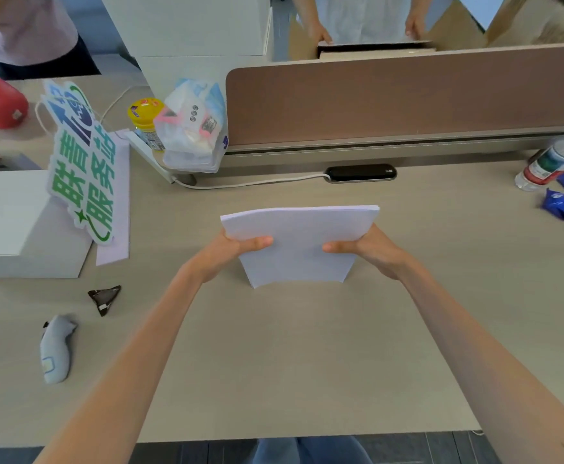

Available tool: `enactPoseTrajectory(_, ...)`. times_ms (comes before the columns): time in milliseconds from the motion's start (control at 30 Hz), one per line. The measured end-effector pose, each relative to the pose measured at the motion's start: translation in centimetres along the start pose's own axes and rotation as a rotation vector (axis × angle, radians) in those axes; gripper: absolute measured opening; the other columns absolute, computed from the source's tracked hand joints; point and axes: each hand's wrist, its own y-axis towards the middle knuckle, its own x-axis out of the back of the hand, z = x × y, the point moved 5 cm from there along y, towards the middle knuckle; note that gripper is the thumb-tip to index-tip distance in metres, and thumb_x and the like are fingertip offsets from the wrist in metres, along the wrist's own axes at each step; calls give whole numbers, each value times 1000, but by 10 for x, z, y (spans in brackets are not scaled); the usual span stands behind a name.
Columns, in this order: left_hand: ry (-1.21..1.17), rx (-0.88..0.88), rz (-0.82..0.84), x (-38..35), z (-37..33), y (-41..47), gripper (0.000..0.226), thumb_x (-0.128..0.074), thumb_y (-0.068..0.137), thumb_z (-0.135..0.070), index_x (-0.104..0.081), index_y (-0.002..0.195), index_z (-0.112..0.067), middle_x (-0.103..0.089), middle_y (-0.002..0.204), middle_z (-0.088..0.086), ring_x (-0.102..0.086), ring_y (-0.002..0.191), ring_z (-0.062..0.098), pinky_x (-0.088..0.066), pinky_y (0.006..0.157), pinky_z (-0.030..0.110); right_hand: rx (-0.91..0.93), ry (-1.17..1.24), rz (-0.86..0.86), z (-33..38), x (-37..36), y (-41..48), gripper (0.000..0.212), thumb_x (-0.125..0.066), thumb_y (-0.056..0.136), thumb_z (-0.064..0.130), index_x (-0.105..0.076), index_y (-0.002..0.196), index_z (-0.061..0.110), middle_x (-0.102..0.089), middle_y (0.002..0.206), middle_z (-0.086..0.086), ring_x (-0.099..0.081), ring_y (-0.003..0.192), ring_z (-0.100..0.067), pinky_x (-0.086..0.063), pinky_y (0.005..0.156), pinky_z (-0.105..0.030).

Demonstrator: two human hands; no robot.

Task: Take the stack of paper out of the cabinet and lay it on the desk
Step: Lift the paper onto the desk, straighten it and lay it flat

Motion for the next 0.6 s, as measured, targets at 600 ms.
enactPoseTrajectory(600,-122,218,2,86,51,27,30,-66,86,-15,-67,116,-13,-71,120,2,-65,114,20,-52,97,33,-215,84,52,-29,-63,62,39,-74,80,19,-66,117,9,-72,115,-4,-71,99,-20,-56,72,-21)
